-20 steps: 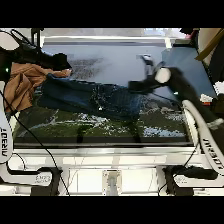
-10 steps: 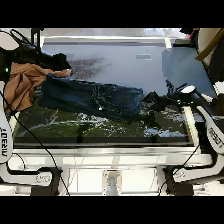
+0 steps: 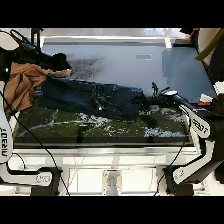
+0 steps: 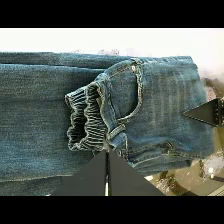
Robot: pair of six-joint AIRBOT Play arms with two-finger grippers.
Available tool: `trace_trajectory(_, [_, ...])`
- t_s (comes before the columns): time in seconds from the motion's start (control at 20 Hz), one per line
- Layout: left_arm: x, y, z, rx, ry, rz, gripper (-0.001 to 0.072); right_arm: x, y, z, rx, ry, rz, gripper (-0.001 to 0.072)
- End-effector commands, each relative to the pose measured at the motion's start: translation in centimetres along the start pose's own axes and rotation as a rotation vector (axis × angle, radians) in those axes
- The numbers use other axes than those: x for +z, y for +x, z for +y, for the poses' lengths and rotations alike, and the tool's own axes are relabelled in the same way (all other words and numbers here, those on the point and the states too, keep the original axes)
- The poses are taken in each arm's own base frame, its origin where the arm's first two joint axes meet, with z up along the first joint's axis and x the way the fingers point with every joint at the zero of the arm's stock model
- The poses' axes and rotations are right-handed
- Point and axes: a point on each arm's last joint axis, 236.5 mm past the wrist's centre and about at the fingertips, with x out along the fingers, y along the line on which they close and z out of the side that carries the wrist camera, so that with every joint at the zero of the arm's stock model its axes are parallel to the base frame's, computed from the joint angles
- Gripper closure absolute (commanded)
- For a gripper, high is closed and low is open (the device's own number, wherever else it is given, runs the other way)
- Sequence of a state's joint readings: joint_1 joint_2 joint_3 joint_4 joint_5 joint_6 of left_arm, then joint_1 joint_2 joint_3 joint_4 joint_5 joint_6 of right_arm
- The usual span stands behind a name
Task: Fold the clothes and pants, and hang the long-sleeved shirts on hangers.
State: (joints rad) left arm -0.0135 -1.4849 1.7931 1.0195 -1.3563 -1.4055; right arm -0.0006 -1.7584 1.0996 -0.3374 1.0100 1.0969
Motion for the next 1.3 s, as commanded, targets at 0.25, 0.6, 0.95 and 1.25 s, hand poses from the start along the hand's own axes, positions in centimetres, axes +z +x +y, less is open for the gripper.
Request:
trace_trajectory(0.25, [-1.0, 1.7, -0.7, -0.018, 0.005, 0.048, 0.0694, -3.1, -7.7, 6.0, -0.049, -0.191, 0.146, 0.0638])
trace_trajectory(0.6, [-11.5, 11.7, -10.9, -0.155, 0.131, 0.322, 0.0694, -4.8, -23.4, 5.9, -0.303, -0.180, -0.049, 0.0640])
trace_trajectory(0.95, [-17.7, 22.9, -22.8, -0.247, 0.298, 0.245, 0.0694, -2.7, -22.5, 14.8, -0.262, -0.327, -0.211, 0.0640])
trace_trajectory(1.25, [-17.4, 26.0, -18.0, -0.175, 0.174, 0.272, 0.0695, -3.6, -15.0, 15.6, -0.370, -0.383, -0.165, 0.0640])
